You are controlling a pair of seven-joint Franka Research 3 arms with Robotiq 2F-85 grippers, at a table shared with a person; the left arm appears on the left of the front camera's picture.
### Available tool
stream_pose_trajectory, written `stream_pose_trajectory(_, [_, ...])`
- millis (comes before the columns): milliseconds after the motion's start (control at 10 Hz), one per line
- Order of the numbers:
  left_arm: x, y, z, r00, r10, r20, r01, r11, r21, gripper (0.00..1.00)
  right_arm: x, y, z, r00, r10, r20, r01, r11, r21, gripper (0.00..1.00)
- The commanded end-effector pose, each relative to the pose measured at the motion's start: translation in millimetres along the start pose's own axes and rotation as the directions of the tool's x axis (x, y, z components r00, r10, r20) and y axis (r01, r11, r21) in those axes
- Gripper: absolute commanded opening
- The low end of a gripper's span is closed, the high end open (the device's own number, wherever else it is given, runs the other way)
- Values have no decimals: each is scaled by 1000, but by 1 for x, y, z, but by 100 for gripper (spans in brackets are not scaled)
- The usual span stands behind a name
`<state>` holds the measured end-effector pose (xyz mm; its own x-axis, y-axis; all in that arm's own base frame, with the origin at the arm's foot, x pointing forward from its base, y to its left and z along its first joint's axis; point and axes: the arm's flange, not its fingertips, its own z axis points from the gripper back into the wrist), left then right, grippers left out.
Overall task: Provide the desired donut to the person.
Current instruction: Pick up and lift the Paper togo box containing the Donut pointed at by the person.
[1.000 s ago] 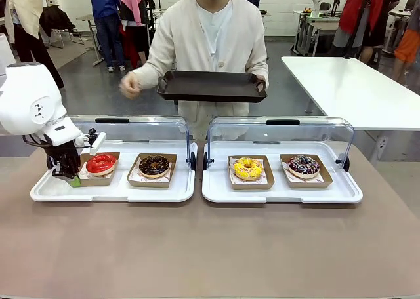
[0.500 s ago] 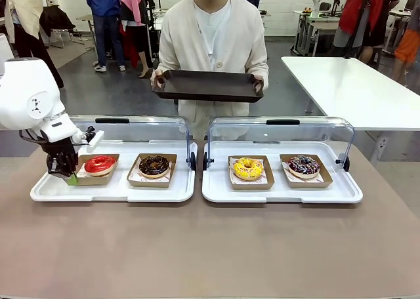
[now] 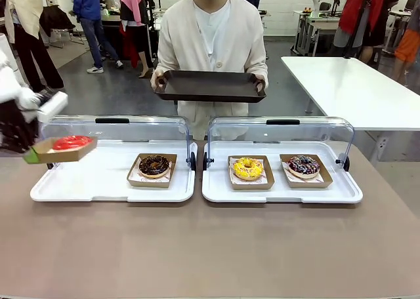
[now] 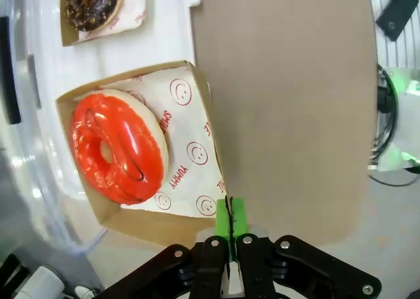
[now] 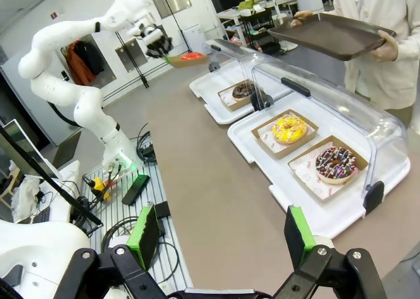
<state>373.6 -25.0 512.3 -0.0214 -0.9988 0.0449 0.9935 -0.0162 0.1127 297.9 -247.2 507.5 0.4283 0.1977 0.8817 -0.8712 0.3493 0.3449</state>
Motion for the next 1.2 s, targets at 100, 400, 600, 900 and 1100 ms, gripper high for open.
stream_pose_trajectory(100, [14,-37,66,999,-46,2,46,997,60,0,0,0,1,1000,9,13,-9,1000,5,100])
stream_pose_trajectory(400, [36,-31,109,999,-43,24,41,996,82,0,0,0,1,1000,9,13,-9,1000,5,100])
stream_pose_trajectory(600, [42,-14,111,999,-6,47,5,999,34,0,0,0,1,1000,9,13,-9,1000,5,100])
stream_pose_trajectory(900, [40,-27,110,999,-44,32,41,996,80,0,0,0,1,1000,9,13,-9,1000,5,100])
stream_pose_trajectory(1100, [40,-27,110,999,-44,32,41,996,80,0,0,0,1,1000,9,13,-9,1000,5,100])
